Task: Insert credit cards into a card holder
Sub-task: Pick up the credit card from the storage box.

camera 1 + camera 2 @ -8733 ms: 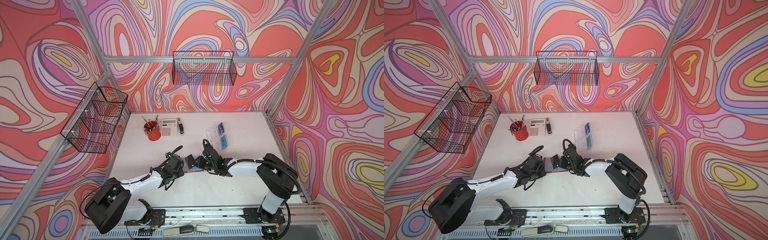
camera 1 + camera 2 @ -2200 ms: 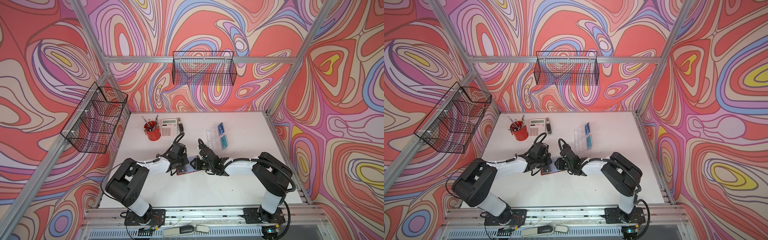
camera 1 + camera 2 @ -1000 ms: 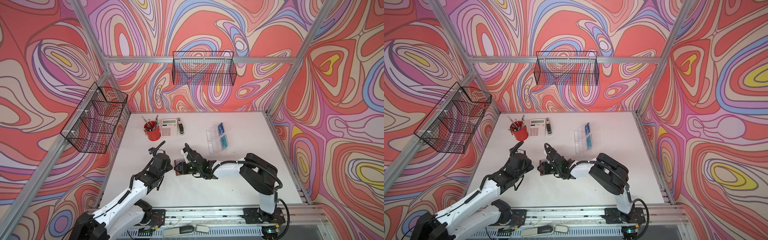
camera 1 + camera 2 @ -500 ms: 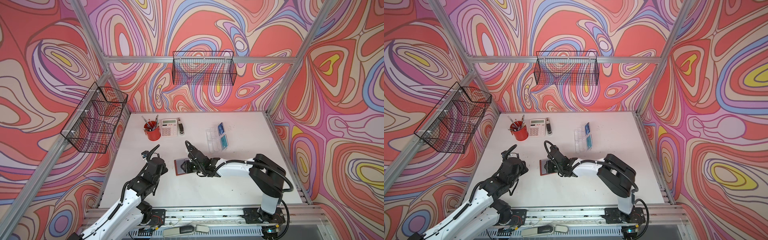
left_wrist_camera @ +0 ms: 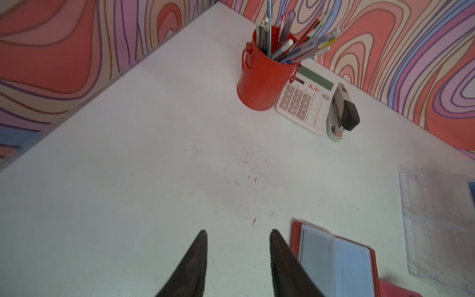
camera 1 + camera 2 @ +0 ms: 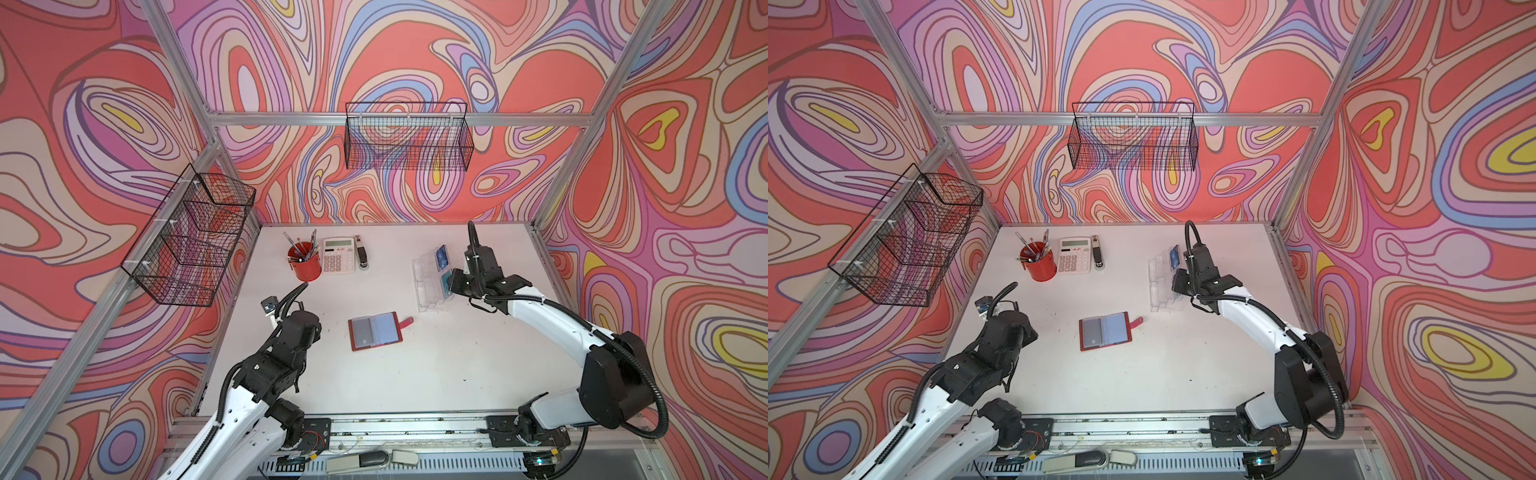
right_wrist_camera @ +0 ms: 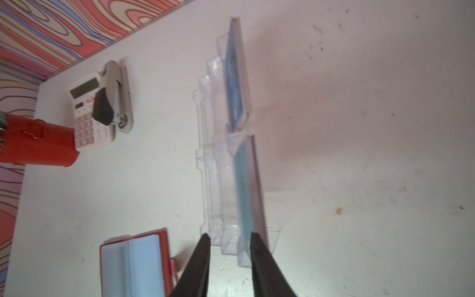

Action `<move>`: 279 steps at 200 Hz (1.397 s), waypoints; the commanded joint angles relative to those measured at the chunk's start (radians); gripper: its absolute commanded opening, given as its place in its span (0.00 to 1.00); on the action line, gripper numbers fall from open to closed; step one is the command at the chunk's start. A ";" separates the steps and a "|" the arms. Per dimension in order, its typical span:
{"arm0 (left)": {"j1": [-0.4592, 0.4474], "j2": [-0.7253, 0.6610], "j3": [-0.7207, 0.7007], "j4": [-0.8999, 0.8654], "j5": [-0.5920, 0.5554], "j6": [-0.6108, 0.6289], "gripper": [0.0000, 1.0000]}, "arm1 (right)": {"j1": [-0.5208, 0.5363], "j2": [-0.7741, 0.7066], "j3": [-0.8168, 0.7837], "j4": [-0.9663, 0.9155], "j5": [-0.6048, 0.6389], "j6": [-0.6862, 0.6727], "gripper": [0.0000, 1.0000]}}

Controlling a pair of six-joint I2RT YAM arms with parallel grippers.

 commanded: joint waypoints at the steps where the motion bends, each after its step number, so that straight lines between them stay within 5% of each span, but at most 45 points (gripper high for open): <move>1: 0.006 -0.028 -0.058 -0.091 -0.113 0.034 0.49 | -0.023 -0.014 -0.008 -0.067 -0.015 -0.061 0.29; 19: 0.006 -0.056 -0.145 0.039 -0.052 0.119 0.48 | -0.040 0.001 -0.002 -0.066 -0.030 -0.074 0.29; 122: 0.006 -0.075 -0.142 0.021 -0.050 0.113 0.50 | -0.044 0.106 0.074 -0.030 -0.188 -0.104 0.26; 279: 0.006 -0.067 -0.143 0.031 -0.044 0.121 0.50 | -0.044 0.174 0.167 -0.066 -0.205 -0.104 0.23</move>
